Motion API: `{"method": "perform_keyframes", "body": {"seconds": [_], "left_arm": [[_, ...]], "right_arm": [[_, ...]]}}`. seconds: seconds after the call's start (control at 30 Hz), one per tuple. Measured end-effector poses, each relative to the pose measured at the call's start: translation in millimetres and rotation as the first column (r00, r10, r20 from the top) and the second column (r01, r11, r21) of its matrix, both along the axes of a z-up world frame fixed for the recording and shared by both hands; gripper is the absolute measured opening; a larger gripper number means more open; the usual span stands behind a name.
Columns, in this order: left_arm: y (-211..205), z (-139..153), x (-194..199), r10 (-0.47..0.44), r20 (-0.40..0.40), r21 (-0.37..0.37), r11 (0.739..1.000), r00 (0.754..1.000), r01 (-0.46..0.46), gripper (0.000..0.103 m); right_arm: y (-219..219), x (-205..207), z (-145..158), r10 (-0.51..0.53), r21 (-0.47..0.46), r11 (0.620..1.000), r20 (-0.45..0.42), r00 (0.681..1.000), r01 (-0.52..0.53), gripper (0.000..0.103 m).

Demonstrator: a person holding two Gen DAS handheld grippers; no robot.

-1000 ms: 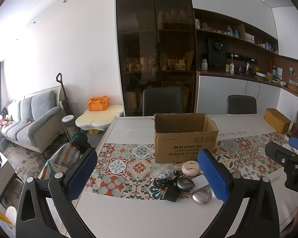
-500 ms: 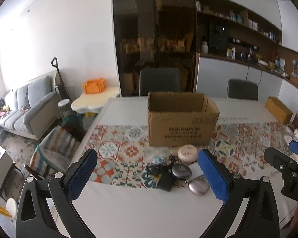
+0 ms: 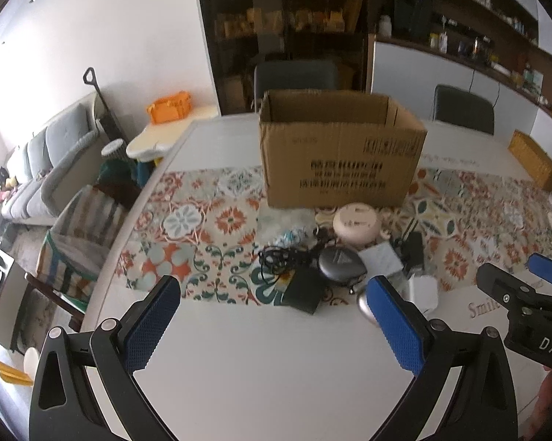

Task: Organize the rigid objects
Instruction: 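Lower the right gripper onto the white square charger and close it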

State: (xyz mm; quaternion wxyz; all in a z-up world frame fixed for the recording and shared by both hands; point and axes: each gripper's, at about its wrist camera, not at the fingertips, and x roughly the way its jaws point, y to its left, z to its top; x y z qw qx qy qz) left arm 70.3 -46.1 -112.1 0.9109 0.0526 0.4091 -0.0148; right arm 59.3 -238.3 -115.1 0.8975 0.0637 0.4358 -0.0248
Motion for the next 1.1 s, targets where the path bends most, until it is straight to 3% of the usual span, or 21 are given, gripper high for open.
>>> {"method": "perform_keyframes", "body": {"seconds": [0.5,1.1], "left_arm": [[-15,-46,19,-0.022,-0.081,0.048,0.999,0.996,0.026,0.103],[-28,-70,37,-0.081,-0.140,0.070,0.993,0.987,0.091,0.103]], "right_arm": [[-5,47,-73,0.011,0.035,0.999,-0.167,0.986,-0.005,0.085],[-2,80,-120,-0.002,0.017,1.000,-0.288,0.958,0.007,0.068]]}}
